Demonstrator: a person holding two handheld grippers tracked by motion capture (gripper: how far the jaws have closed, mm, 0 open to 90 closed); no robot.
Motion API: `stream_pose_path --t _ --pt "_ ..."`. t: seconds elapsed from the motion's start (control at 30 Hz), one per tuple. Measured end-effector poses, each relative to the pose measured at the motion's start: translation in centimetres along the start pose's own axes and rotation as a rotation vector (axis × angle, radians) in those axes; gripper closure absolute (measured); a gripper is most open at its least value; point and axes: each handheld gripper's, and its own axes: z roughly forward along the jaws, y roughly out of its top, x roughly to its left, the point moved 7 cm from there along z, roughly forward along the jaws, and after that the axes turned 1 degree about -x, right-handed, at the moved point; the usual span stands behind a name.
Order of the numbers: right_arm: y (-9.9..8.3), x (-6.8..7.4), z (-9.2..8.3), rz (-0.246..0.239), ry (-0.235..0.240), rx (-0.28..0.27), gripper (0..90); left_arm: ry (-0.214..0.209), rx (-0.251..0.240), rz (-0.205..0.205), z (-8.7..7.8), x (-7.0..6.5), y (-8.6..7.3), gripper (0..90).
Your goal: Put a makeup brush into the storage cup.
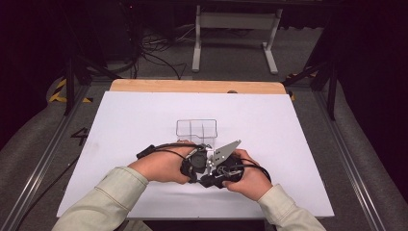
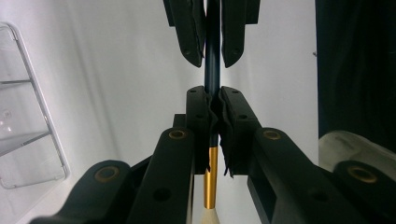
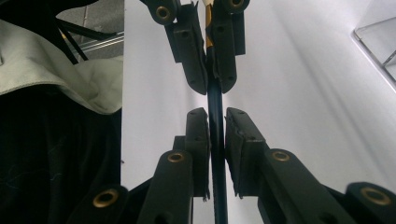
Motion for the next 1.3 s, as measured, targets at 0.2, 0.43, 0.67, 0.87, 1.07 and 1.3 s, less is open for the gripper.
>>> stream_pose_path --t 0.2,0.43,0.67,0.87,1.07,1.3 --pt "0.0 0.0 0.0 0.012 0.015 -0.006 78.7 0.002 -0.007 0.104 0.0 0.6 0.3 82.5" --pt "-0.3 0.0 0.1 0.022 0.024 -0.001 79.8 0.019 -0.017 -0.018 0.1 -0.2 -0.1 82.5" --pt "-0.4 -0.2 0.2 0.005 0.017 -0.002 80.8 -0.007 -0.024 -0.011 0.1 -0.4 -0.2 82.5" --pt "-0.4 0.0 0.2 0.021 0.034 -0.01 81.2 -0.012 -0.035 -0.014 0.1 -0.5 -0.1 82.5" --pt "-0.7 0.0 0.4 0.031 0.037 -0.008 81.5 -0.007 -0.042 -0.014 -0.1 -0.5 -0.1 82.5" --pt "-0.8 0.0 0.5 0.043 0.046 -0.012 82.0 -0.011 -0.043 -0.016 0.0 -0.5 -0.1 82.5"
